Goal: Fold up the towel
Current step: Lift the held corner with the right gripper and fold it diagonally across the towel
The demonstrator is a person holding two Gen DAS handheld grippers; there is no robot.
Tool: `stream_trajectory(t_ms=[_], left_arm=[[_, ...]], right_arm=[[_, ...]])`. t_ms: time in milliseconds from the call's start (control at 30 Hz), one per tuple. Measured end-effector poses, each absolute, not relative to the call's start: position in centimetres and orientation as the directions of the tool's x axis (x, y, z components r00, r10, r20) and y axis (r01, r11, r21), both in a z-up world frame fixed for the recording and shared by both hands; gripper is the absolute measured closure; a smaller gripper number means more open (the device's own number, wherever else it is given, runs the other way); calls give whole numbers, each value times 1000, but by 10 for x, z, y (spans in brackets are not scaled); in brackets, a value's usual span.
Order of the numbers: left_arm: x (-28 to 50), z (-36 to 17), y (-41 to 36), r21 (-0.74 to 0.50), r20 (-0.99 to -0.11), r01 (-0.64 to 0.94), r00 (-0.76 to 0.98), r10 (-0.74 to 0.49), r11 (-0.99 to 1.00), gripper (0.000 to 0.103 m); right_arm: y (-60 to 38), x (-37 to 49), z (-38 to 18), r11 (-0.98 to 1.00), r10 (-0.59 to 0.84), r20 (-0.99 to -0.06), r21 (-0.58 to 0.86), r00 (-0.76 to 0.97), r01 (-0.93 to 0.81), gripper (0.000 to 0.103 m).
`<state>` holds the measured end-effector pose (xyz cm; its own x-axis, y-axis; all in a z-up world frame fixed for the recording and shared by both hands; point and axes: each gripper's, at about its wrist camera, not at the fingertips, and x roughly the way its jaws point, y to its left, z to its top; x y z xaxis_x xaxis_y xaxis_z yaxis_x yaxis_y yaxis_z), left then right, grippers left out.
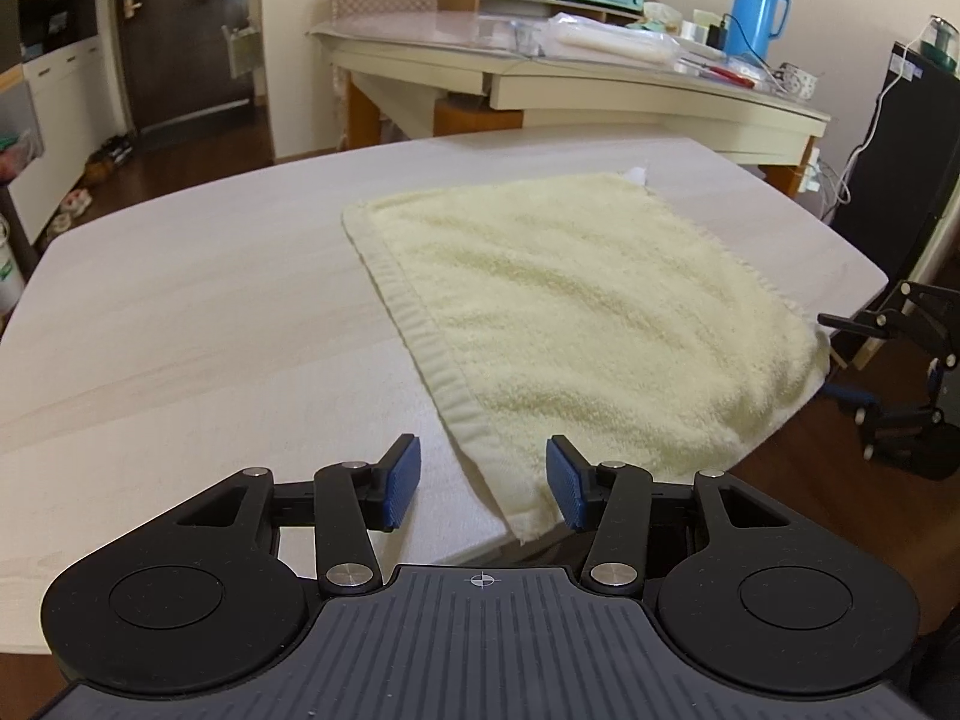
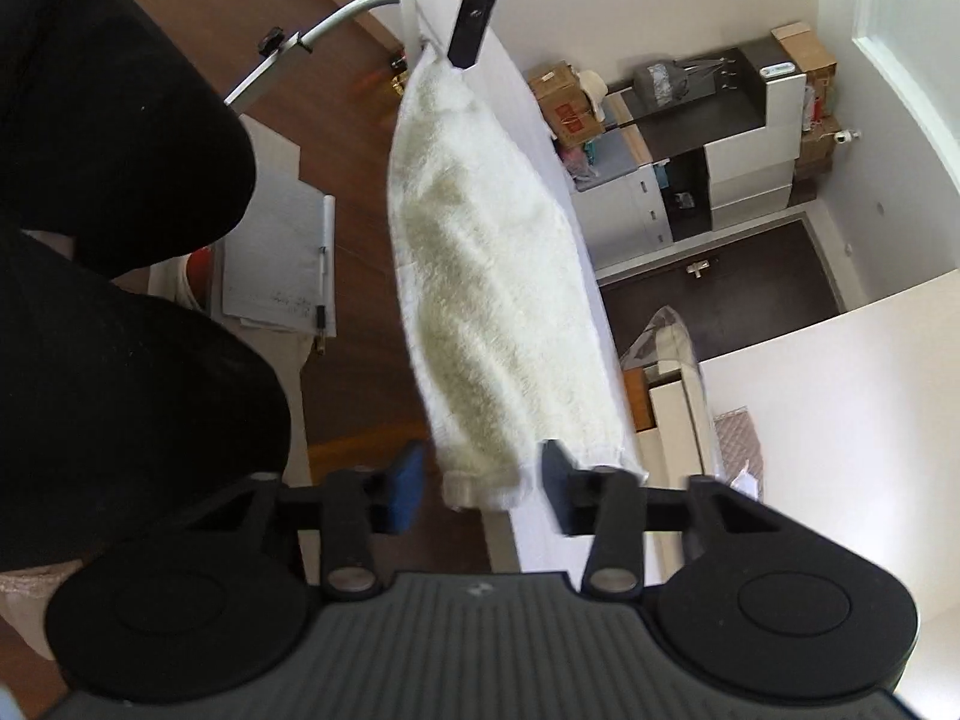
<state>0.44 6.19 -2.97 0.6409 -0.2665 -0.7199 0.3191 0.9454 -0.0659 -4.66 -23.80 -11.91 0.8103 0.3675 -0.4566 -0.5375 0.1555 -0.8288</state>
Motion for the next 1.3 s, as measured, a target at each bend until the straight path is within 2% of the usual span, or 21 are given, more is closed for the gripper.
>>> stream_trajectory(t_ms=[67,200,400,567,833,1000,1300], left_arm=[[3,-29,63,-63,-721,319,641,-264,946,52],[6,-29,65,-57,-721,322,641,-262,945,52],[13,-29,65,-48,-726,349,632,-273,936,52],[8,-31,57,6,-746,399,613,-262,917,52],[6,-33,56,22,-754,393,611,-242,919,52],[3,-34,59,-8,-750,331,622,-224,944,51],[-8,-34,53,-60,-736,119,666,-124,991,51]], right_arm=[[-240,-48,-113,185,375,-458,-815,806,-549,86],[-244,-52,-98,231,380,-443,-804,812,-547,89],[-244,-50,-78,254,382,-406,-818,830,-517,89],[-241,-42,-70,239,383,-372,-844,845,-480,89],[-235,-12,-53,116,417,-362,-889,834,-444,89],[-222,15,-40,2,455,-378,-905,807,-425,89],[-193,58,-34,-166,519,-406,-911,752,-377,89]])
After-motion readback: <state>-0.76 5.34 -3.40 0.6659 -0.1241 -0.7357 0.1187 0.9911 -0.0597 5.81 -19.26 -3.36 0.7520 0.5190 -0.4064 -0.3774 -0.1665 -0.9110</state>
